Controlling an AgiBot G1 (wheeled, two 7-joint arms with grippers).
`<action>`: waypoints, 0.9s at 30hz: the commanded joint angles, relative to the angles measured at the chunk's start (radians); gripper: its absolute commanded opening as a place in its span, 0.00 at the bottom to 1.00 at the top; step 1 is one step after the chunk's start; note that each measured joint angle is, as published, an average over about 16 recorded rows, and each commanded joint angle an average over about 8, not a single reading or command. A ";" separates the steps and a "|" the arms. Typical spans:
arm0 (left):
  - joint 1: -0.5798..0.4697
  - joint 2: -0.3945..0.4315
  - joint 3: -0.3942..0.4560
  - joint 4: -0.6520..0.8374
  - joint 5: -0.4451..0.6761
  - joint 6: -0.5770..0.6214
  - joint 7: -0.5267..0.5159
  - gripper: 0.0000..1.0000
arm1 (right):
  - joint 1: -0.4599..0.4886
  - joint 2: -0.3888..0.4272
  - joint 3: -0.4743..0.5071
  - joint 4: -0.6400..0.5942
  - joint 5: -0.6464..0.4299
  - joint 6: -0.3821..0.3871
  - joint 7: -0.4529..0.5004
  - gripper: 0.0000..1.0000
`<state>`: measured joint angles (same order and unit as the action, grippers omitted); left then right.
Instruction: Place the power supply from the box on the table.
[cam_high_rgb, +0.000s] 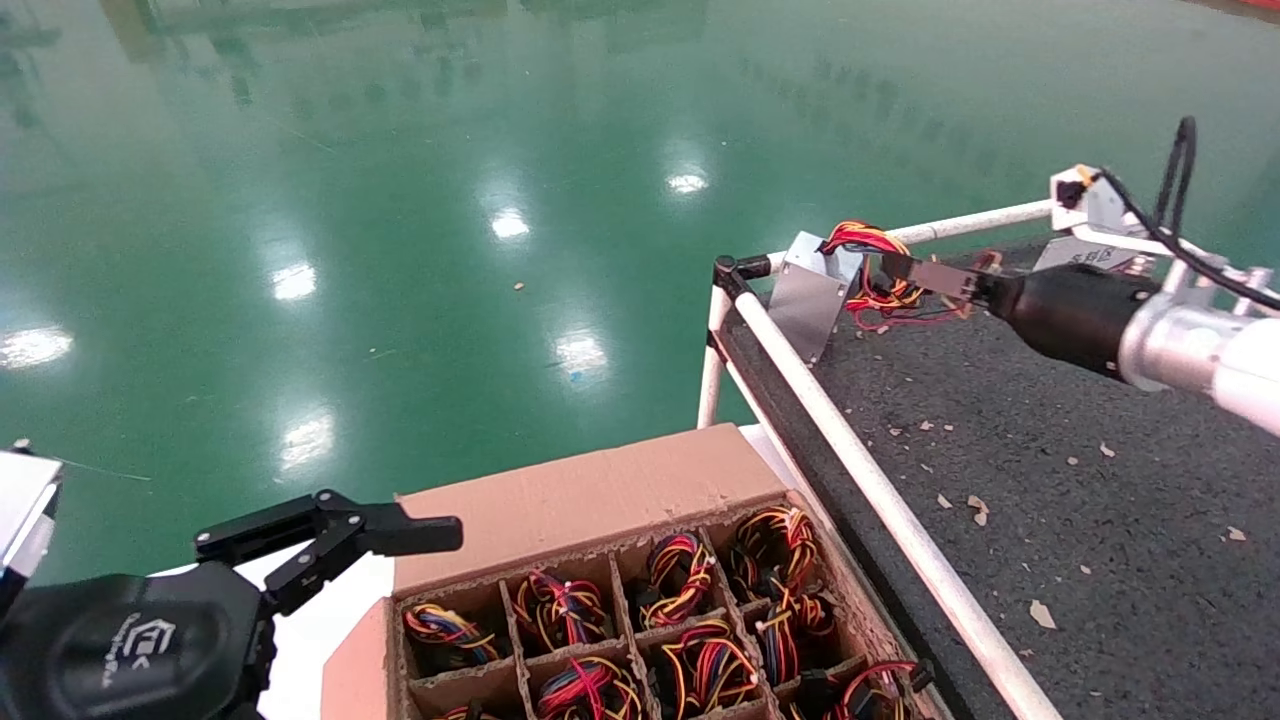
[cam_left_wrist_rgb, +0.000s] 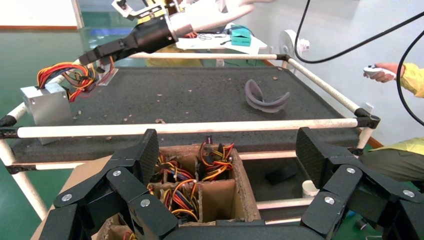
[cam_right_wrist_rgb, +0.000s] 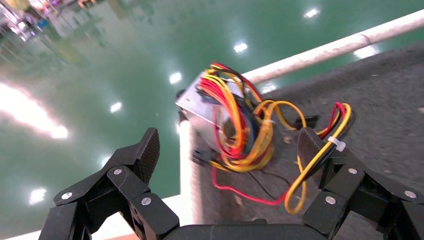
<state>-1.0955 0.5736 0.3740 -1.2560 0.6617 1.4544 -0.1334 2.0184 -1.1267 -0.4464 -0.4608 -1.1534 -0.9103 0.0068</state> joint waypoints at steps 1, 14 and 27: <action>0.000 0.000 0.000 0.000 0.000 0.000 0.000 1.00 | 0.015 0.007 -0.007 -0.035 -0.006 -0.021 -0.047 1.00; 0.000 0.000 0.000 0.000 0.000 0.000 0.000 1.00 | 0.166 0.001 -0.055 -0.323 -0.015 -0.055 -0.276 1.00; 0.000 0.000 0.000 0.000 0.000 0.000 0.000 1.00 | 0.237 -0.017 0.013 -0.430 0.075 -0.172 -0.344 1.00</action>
<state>-1.0954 0.5735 0.3740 -1.2558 0.6616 1.4542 -0.1333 2.2333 -1.1339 -0.4340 -0.8501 -1.0760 -1.0812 -0.3263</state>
